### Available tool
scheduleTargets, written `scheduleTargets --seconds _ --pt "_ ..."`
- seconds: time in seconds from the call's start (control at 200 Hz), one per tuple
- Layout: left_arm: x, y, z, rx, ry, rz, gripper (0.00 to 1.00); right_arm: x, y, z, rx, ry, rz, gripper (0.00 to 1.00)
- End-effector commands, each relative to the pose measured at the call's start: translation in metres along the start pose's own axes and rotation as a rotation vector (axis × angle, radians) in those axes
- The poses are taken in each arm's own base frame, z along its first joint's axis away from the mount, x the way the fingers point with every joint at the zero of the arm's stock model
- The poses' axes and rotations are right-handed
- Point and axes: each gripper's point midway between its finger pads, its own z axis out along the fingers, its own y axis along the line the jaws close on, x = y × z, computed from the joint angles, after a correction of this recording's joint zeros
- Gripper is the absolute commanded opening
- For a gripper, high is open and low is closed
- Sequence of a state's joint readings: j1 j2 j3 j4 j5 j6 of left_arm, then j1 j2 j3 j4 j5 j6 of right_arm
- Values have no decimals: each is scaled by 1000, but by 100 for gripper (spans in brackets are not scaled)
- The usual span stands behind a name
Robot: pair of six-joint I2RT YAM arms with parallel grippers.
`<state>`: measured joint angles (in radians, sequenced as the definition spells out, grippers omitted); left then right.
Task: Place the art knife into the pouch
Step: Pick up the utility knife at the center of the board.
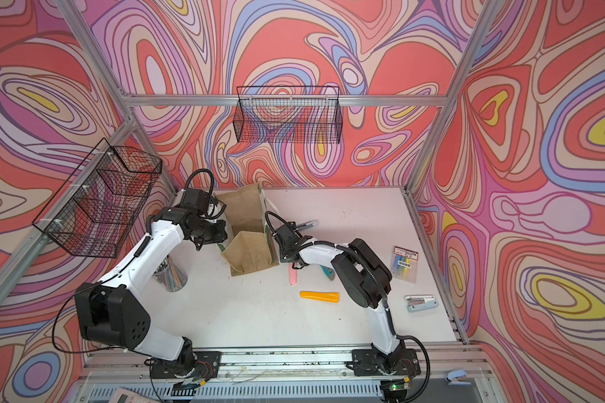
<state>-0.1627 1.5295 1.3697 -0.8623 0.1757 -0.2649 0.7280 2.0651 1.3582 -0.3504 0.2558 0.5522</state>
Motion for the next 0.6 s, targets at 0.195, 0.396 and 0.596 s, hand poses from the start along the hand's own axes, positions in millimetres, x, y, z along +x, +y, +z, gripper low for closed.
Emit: scheduleTargets --seconds 0.195,0.396,0.596 --pt "4 2 3 -3 29 2 19 11 -10 10 63 27 -17 29" --pt "4 2 3 0 34 2 19 8 -6 0 22 11 20 25" --pt "4 1 3 2 34 3 19 -2 -2 -13 -7 -22 51 24"
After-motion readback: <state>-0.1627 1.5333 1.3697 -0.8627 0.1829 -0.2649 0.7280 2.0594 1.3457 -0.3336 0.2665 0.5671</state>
